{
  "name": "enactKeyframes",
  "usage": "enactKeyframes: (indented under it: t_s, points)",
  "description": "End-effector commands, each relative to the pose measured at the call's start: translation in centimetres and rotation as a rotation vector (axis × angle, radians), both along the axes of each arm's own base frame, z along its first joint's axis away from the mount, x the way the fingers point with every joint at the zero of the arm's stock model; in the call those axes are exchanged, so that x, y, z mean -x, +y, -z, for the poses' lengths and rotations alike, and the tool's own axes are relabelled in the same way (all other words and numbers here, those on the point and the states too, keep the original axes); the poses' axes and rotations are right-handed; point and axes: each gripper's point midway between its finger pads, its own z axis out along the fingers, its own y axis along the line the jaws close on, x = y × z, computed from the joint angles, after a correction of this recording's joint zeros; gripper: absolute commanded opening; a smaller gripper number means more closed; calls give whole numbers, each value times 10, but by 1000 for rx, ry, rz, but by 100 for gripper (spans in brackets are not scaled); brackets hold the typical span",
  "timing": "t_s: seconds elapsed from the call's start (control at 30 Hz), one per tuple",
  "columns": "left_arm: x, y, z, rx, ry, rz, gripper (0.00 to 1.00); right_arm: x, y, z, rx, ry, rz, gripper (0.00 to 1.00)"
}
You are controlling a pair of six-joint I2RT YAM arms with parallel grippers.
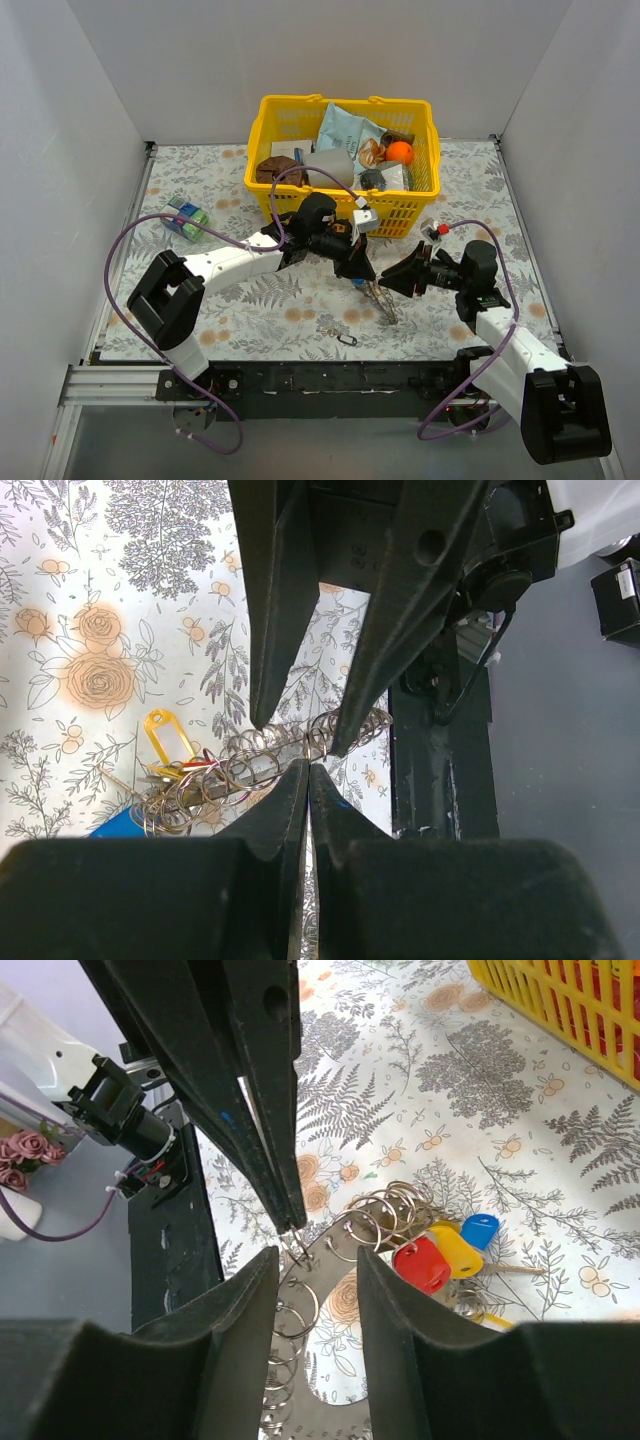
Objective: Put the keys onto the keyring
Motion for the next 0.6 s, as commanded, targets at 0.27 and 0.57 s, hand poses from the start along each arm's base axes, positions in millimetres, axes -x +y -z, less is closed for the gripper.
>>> enactKeyframes:
  t_s: [0.27,0.57]
  points:
    - [14,-5,-42,108,-44,80,0,-2,6,-7,-44,-8,-17,3]
    - [12,-5,-34,91,-38,60,0,0,7,-11,-56,-20,-26,1]
